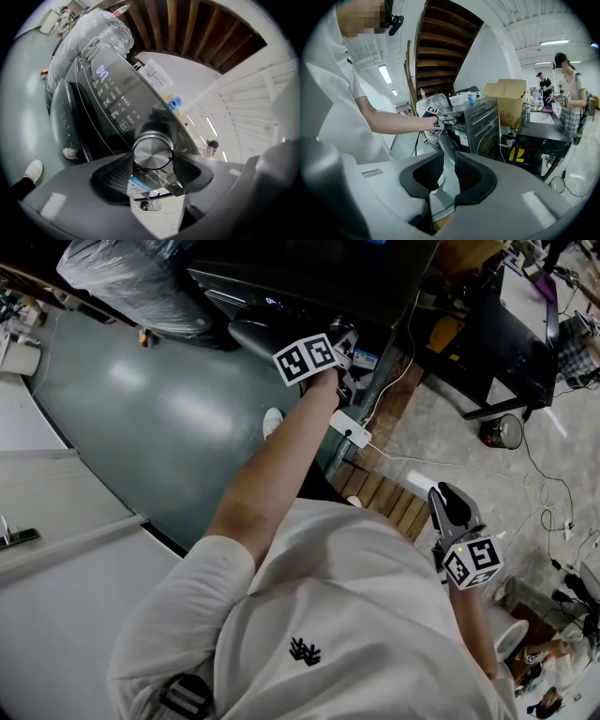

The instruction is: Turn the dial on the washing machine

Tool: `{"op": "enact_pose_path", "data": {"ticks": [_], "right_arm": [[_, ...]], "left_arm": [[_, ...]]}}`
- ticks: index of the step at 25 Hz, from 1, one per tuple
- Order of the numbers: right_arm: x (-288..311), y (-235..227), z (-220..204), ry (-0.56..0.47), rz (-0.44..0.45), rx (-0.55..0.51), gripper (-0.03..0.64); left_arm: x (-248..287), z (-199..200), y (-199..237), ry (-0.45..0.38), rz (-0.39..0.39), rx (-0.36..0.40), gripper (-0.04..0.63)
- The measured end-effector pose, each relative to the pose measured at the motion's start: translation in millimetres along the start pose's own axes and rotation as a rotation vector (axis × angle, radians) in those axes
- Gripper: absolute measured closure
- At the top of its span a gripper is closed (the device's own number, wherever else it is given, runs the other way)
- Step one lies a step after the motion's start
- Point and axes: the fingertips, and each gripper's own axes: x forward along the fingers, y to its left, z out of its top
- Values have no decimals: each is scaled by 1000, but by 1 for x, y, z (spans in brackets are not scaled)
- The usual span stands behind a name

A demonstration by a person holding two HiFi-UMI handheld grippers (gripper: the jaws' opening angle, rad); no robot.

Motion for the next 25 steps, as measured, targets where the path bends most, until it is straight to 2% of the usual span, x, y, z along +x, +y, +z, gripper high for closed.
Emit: {"op": "enact_pose_path", "data": {"ticks": [2, 3, 6, 8, 12, 17, 23, 25], "right_arm": [[-1, 0, 0, -1, -1, 1, 546], [-1, -1, 1, -2, -1, 1, 546], [0, -1, 2, -2, 0, -1, 546], [0, 0, 1, -1, 1, -2, 546], [2, 3, 2, 5, 3, -2, 546], [2, 2, 1, 0, 7, 1, 546], [1, 1, -3, 8, 4, 5, 547], [1, 2, -3, 7, 5, 3, 546]], "left_arm": [[0, -1, -1, -4, -32, -63, 278], [1, -2, -1, -6, -57, -118, 278], [1, -8, -1, -14, -148, -338, 252], [0, -13, -1, -18, -197, -452, 241], [0, -16, 1, -36, -240, -591, 241], [0, -8, 2, -67, -222, -622, 241], [2, -3, 4, -56, -187, -561, 249], [1, -1, 3, -56, -185, -529, 269]]}}
